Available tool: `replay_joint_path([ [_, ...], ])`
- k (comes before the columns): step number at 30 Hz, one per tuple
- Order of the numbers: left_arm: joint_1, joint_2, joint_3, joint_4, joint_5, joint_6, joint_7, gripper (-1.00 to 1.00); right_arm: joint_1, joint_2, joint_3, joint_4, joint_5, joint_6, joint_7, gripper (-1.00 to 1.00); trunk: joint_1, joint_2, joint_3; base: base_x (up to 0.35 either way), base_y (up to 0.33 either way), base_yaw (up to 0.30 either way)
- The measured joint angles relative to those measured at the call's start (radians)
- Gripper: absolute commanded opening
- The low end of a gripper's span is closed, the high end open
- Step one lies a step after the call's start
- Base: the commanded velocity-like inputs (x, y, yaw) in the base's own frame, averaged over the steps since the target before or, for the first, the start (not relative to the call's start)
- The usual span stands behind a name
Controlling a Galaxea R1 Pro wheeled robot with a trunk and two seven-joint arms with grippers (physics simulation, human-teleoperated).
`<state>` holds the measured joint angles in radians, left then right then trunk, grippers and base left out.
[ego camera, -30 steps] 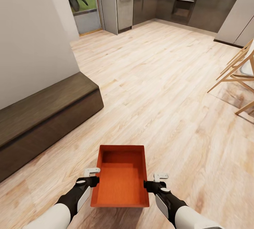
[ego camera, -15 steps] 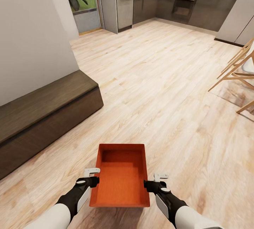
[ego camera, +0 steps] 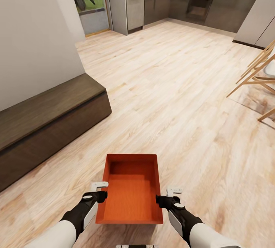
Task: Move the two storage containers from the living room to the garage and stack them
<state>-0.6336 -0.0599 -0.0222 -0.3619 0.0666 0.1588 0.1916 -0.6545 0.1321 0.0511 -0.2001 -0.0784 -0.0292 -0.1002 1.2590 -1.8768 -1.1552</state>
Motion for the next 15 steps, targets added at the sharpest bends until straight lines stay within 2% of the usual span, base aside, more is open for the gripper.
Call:
replay_joint_path([
  [15, 0.000, 0.000, -0.001, -0.001, 0.000, 0.000, 0.000, 1.00, 0.000, -0.001, 0.001, 0.000, 0.001, 0.003, 0.001, 1.00, 0.058, -0.105, -0.047, 0.000, 0.000, 0.000],
])
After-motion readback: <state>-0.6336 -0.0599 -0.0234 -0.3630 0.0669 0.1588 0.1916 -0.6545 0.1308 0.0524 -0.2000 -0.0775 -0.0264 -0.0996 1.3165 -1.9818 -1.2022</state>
